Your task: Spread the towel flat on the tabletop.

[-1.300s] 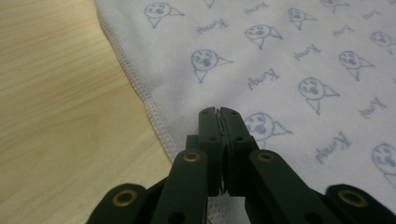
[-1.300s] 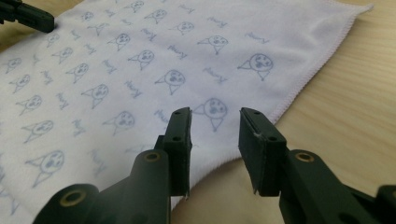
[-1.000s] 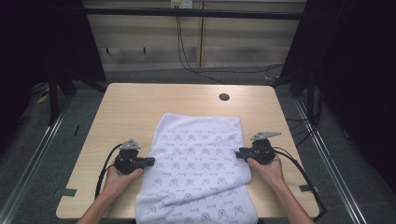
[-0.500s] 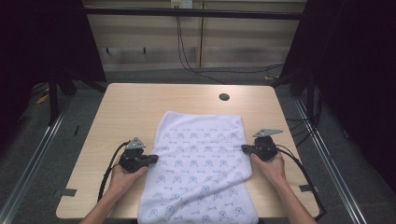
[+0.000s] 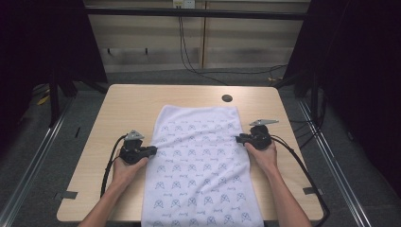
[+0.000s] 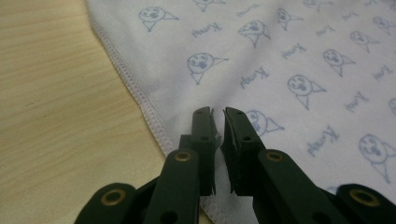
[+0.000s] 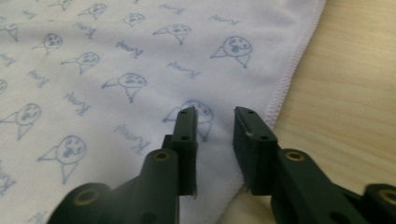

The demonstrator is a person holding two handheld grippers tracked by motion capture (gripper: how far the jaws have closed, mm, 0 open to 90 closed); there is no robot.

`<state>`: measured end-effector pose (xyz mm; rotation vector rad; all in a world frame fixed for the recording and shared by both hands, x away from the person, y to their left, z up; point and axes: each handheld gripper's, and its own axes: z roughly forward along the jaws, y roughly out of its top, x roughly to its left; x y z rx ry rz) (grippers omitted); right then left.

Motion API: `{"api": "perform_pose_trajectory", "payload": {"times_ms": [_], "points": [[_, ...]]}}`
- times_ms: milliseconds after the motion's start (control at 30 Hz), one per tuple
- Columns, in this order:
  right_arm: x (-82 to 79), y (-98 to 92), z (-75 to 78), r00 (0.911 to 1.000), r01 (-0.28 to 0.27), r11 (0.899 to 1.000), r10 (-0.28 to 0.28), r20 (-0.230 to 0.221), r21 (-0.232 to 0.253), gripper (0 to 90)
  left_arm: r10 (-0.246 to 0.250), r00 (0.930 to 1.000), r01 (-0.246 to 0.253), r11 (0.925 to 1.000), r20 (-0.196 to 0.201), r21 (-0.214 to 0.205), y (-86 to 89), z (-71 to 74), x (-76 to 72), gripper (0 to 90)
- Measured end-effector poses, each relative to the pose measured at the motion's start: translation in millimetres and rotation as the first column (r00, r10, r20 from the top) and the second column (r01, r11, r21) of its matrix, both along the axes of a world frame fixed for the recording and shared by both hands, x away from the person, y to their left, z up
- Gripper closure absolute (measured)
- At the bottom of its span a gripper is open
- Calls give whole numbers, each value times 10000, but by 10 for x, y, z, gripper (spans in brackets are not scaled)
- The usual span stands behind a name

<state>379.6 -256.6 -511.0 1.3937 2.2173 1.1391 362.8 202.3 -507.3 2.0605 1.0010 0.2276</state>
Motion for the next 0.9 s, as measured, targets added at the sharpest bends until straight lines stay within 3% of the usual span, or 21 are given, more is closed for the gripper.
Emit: {"api": "perform_pose_trajectory", "payload": {"times_ms": [200,300,400,467,533,567,700,800,900], "points": [[105,83,-17,10000,42,9997,-43,60,247,645,3,9998,-10,9996,-220,-284,92,-5,1,812],[165,196,3,9999,64,9997,-62,92,-223,621,-115,9996,104,9990,-244,-431,111,-16,72,793],[181,222,35,10000,43,9980,-42,8,-637,590,66,9989,-109,9957,-468,-916,121,-41,165,794],[145,196,66,9998,-6,9984,16,185,-557,581,-52,9992,18,9965,-407,-835,117,-33,157,767],[33,154,142,9983,-204,9997,213,541,-165,593,-231,9991,209,9979,-358,-608,93,-7,119,720],[-37,127,188,9972,-372,9992,365,648,107,622,-307,9986,274,9968,-434,-756,90,1,114,700],[-201,67,242,9930,-1033,9940,1011,608,352,665,-565,9978,530,9938,-336,-978,89,79,58,686],[-237,81,184,9911,-1298,9915,1296,298,60,659,-540,9982,517,9951,-247,-841,91,82,61,677],[-208,125,79,9921,-1254,9906,1258,31,-545,626,-469,9986,468,9989,-254,-58,47,29,116,650]]}}
